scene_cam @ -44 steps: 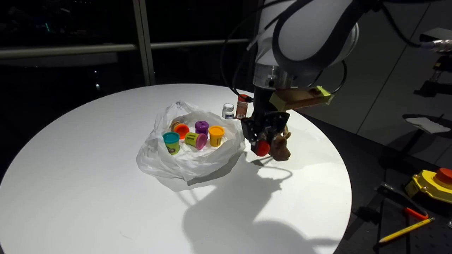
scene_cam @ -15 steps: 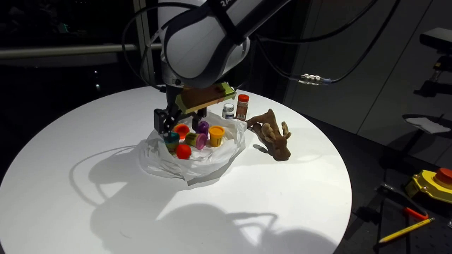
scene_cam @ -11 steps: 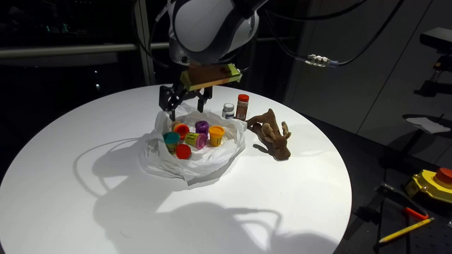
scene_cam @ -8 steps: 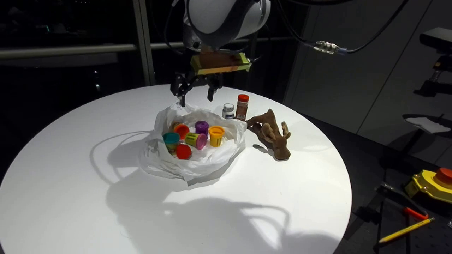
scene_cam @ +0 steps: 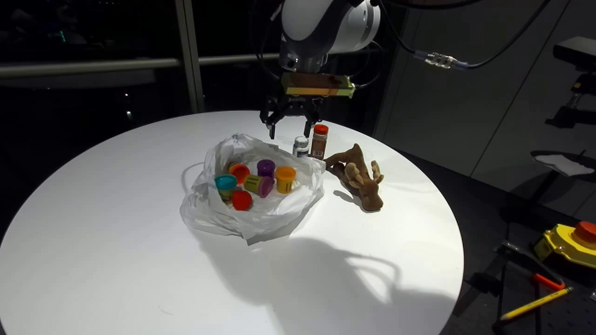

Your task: Put the objects on the table in the plastic bag

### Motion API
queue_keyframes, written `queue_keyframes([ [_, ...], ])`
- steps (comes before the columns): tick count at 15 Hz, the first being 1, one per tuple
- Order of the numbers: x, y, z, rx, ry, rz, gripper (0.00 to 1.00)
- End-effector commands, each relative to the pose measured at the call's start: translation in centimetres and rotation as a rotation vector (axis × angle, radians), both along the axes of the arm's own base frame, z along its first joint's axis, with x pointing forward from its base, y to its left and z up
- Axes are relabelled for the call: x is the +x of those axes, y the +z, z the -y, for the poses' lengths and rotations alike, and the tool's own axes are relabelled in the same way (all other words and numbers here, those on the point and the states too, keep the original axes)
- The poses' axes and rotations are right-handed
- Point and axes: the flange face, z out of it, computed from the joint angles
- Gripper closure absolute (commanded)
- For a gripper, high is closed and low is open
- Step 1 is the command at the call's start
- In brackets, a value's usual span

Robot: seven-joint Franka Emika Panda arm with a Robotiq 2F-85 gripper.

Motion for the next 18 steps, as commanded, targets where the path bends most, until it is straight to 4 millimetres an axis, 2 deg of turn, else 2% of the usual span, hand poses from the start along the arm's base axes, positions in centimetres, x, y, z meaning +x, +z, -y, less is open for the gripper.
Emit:
queue_keyframes([
  [1, 0.0, 0.5, 1.6, 0.017, -0.084, -0.015, 0.0],
  [5, 0.1, 0.1, 2.8, 0.015, -0.124, -0.024, 0.0],
  [13, 0.9, -1.8, 4.2, -0.004, -0.128, -0.02, 0.0],
  [18, 1.4, -2.2, 5.2, -0.027, -0.133, -0.006, 0.0],
])
